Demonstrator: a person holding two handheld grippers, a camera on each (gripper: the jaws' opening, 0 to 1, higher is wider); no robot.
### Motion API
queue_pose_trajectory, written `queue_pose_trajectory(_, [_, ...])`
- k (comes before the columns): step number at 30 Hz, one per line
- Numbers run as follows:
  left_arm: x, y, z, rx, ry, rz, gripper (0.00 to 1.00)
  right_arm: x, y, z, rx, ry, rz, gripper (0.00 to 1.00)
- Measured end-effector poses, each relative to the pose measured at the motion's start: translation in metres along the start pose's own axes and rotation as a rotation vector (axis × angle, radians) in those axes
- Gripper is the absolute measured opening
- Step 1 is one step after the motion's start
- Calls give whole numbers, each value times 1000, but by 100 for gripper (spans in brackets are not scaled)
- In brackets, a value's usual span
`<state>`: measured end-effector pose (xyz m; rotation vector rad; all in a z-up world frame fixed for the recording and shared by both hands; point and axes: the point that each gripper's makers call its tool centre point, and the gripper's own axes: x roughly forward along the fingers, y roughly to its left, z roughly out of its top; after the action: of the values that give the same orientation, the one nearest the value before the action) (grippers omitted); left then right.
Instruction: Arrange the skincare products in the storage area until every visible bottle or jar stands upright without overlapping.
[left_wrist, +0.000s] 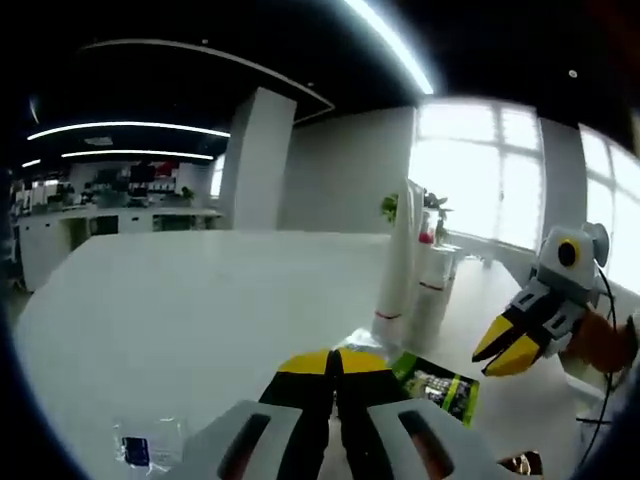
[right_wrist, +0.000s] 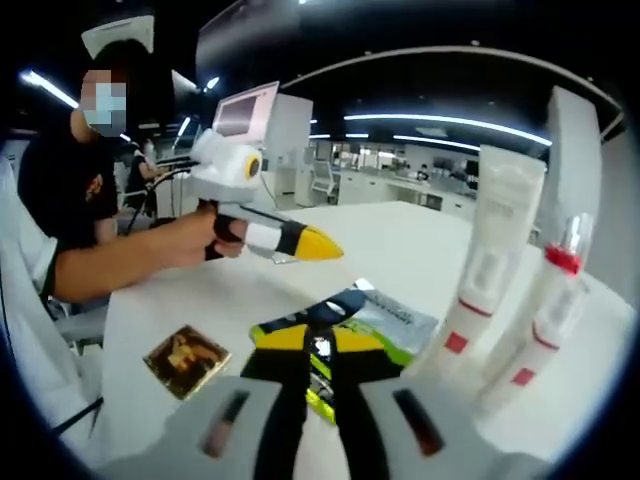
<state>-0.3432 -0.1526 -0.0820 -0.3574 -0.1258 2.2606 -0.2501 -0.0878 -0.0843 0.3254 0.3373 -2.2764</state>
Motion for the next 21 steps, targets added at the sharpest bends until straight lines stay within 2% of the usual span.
queue_pose_trajectory(4, [-10,-8,10,41,-29,10,0,-4,10,3,-8,-8,37,7])
queue_pose_trajectory(6, [-19,-16,9,63,-25,-2,0,-7,16,4,-19,-15,63,7])
queue_pose_trajectory(7, [-22,-20,8,78,-21,-22,0,-7,18,4,-22,-16,71,8])
queue_pose_trajectory(8, [-29,-33,-3,102,16,-69,0,-9,23,5,-24,-19,93,9])
queue_pose_trajectory(11, [-41,-41,-15,139,37,-75,0,-12,34,7,-24,-23,132,14])
queue_pose_trajectory(14, [-60,-54,-30,100,84,-94,5,-12,41,6,-39,-18,152,16])
queue_pose_trajectory(21, [-79,-66,-33,131,100,-78,17,-11,53,1,-46,-3,193,22])
